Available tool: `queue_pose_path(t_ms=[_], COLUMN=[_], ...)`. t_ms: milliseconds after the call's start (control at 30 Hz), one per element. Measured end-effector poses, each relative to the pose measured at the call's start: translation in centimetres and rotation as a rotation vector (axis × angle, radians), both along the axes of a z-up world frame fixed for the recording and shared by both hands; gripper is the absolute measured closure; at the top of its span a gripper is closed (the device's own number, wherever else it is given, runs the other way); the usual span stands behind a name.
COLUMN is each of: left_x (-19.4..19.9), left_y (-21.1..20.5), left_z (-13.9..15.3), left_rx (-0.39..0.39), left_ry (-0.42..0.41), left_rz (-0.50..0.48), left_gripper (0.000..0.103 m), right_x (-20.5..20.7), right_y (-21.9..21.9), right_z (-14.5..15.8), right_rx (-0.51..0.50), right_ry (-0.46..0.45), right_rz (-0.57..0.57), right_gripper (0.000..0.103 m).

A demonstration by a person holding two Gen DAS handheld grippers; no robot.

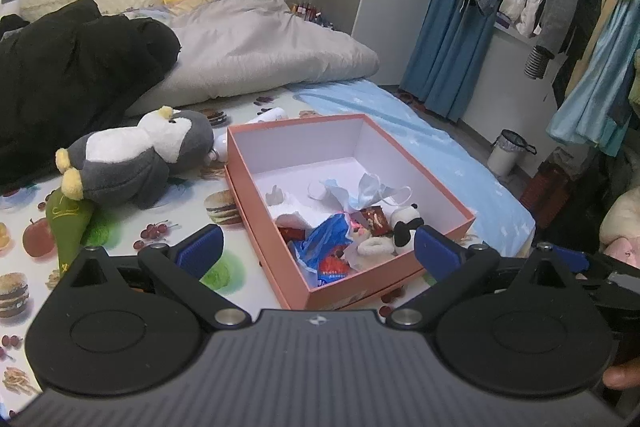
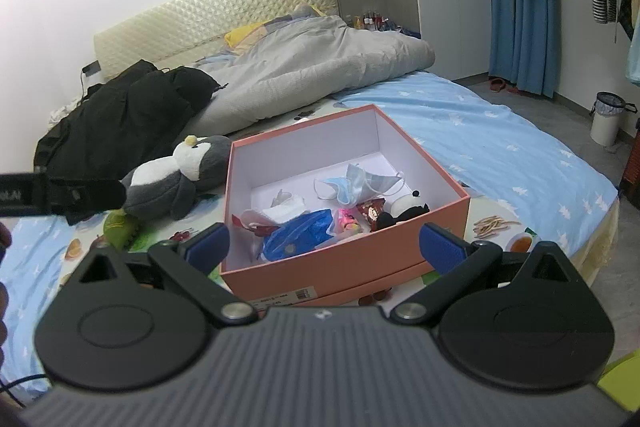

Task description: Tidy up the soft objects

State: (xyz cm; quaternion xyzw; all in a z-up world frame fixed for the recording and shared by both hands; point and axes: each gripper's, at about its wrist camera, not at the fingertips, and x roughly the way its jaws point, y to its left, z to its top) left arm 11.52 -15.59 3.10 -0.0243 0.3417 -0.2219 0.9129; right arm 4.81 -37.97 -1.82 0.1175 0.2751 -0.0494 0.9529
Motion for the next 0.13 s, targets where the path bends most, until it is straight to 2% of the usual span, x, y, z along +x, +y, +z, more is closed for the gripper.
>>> queue_pose_path(t_ms=[133], left_x=[-0.18], left_y=[-0.26], left_z=[0.10], left_rx=[0.009], left_ry=[-0.003], left_rz=[-0.012], left_gripper=[0.000], right_x=[-0.11], right_y=[-0.06], right_z=[0.09], right_rx=[0.003], right_ry=[-0.005], right_rz=[-0.006], right_gripper=[0.000])
